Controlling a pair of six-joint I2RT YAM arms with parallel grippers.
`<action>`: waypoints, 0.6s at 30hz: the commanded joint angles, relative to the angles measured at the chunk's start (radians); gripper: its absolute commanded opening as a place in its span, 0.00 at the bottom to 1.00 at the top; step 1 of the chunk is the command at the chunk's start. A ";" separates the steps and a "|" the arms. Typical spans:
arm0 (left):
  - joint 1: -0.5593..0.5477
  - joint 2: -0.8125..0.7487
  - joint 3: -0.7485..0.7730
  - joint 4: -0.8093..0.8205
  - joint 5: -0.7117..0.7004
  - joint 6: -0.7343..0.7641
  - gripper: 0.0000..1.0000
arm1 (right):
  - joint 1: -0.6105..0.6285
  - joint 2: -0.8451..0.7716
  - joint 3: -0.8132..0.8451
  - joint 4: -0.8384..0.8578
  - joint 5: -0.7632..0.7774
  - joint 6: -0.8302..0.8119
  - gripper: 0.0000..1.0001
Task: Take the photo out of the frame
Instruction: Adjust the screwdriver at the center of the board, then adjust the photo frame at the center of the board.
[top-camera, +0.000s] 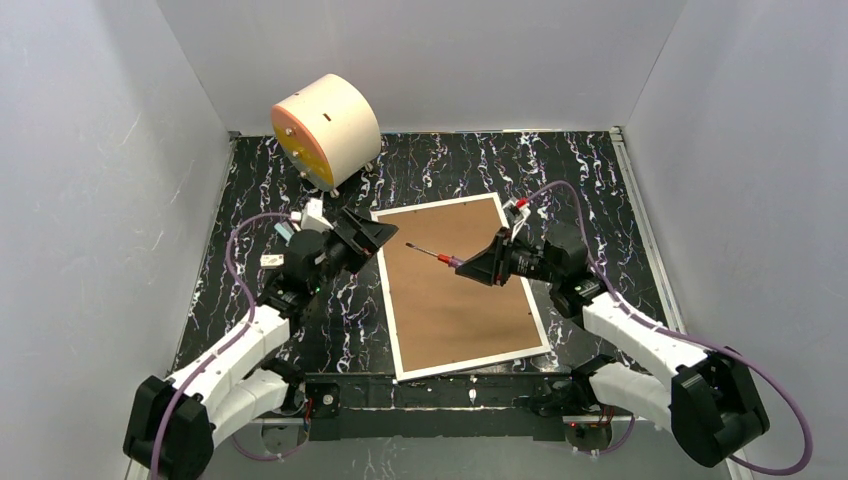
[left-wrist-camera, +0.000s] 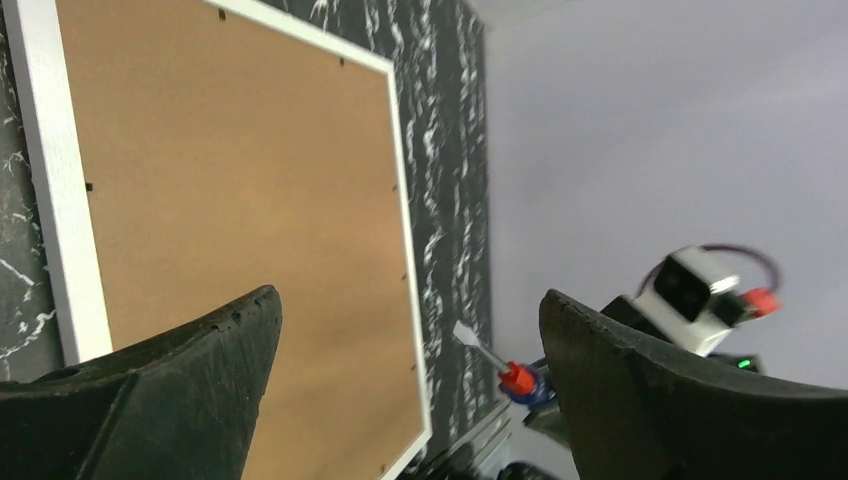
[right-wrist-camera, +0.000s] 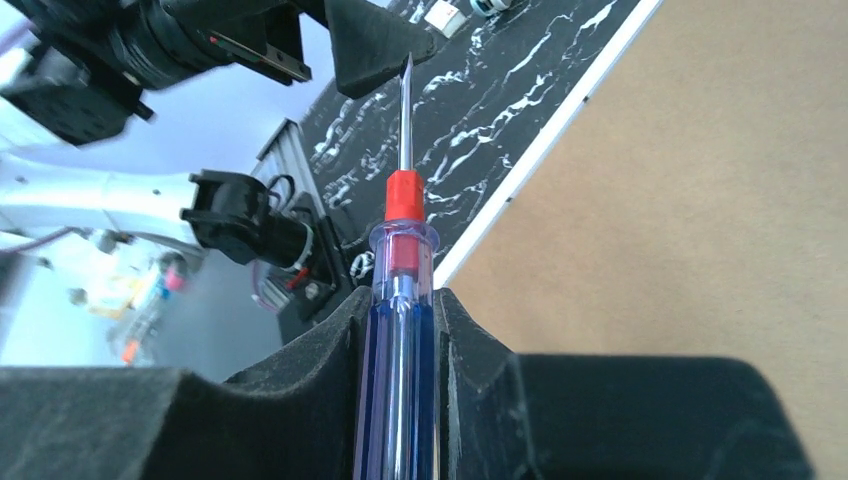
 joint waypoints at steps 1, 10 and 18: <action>0.005 0.056 0.154 -0.326 0.087 0.240 0.99 | -0.003 -0.053 0.146 -0.235 -0.019 -0.263 0.01; 0.042 0.281 0.364 -0.559 0.006 0.456 0.98 | -0.004 0.010 0.287 -0.523 0.056 -0.374 0.01; 0.058 0.596 0.631 -0.691 -0.005 0.711 0.98 | -0.003 0.038 0.342 -0.705 0.335 -0.174 0.01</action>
